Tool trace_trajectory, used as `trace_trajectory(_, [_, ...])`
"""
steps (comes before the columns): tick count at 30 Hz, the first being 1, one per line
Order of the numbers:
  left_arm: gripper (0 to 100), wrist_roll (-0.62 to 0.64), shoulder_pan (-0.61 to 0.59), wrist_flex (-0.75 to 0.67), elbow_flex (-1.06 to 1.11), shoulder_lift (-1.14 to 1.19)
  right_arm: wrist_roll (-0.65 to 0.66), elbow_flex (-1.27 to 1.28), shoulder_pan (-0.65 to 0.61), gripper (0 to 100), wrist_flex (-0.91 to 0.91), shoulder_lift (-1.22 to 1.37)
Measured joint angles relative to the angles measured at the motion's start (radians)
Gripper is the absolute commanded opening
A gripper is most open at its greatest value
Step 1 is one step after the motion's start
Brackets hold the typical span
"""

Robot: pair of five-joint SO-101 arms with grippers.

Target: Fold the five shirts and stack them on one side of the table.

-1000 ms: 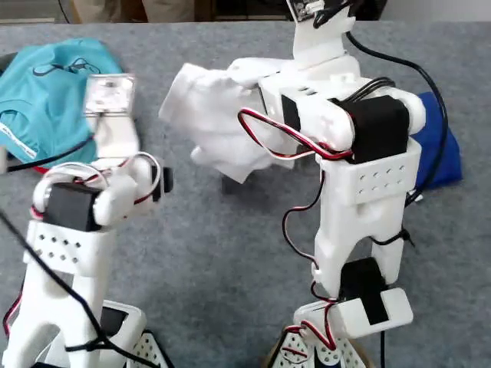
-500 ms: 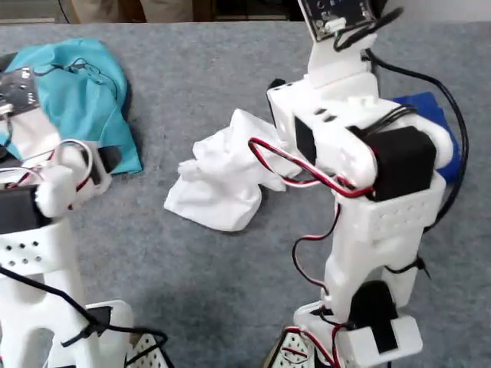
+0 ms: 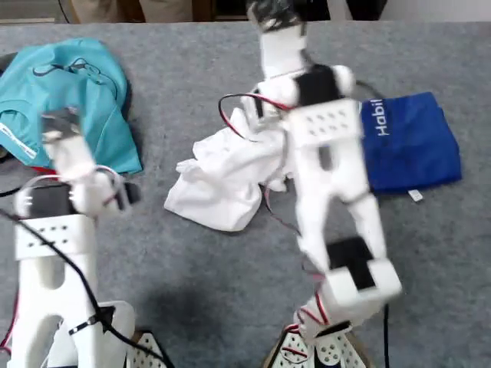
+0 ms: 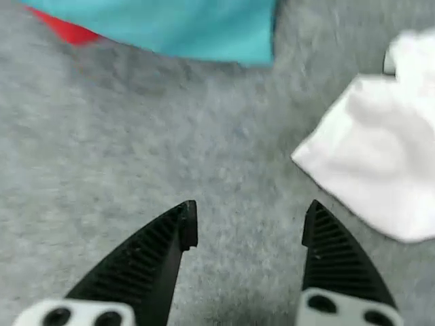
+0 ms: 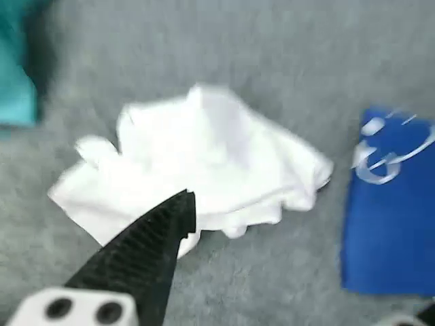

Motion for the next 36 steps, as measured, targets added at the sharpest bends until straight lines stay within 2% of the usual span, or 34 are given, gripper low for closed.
trace_trajectory(4, [26,-0.003,0.097,-0.038,0.106,0.0,0.0,0.02,0.0,54.5,-0.08,0.21])
trace_trajectory(6, [26,-0.003,0.109,-0.041,0.133,0.0,-0.002,0.014,-0.005,49.8,-0.084,0.299])
trace_trajectory(8, [26,-0.003,0.11,-0.049,0.155,0.0,-0.029,-0.023,-0.028,40.0,-0.08,0.374])
trace_trajectory(14, [26,-0.003,0.12,-0.051,0.187,0.0,-0.068,-0.236,-0.107,0.0,-0.023,0.496])
trace_trajectory(16, [26,-0.003,0.12,-0.051,0.187,0.0,-0.064,-0.33,-0.123,2.8,0.012,0.506])
trace_trajectory(22, [26,-0.003,0.12,-0.051,0.187,0.0,-0.037,-0.687,-0.201,0.4,0.19,0.506])
trace_trajectory(28, [26,-0.003,0.12,-0.051,0.187,0.0,0.015,-1.155,-0.359,0.5,0.215,0.503])
trace_trajectory(31, [26,-0.003,0.12,-0.051,0.187,0.0,0.055,-1.186,-0.39,1.9,0.215,0.489])
trace_trajectory(33, [26,-0.003,0.12,-0.051,0.187,0.0,0.057,-1.143,-0.367,8.5,0.215,0.489])
trace_trajectory(36, [26,-0.003,0.103,-0.041,0.187,0.0,0.037,-1.028,-0.305,27.8,0.215,0.489])
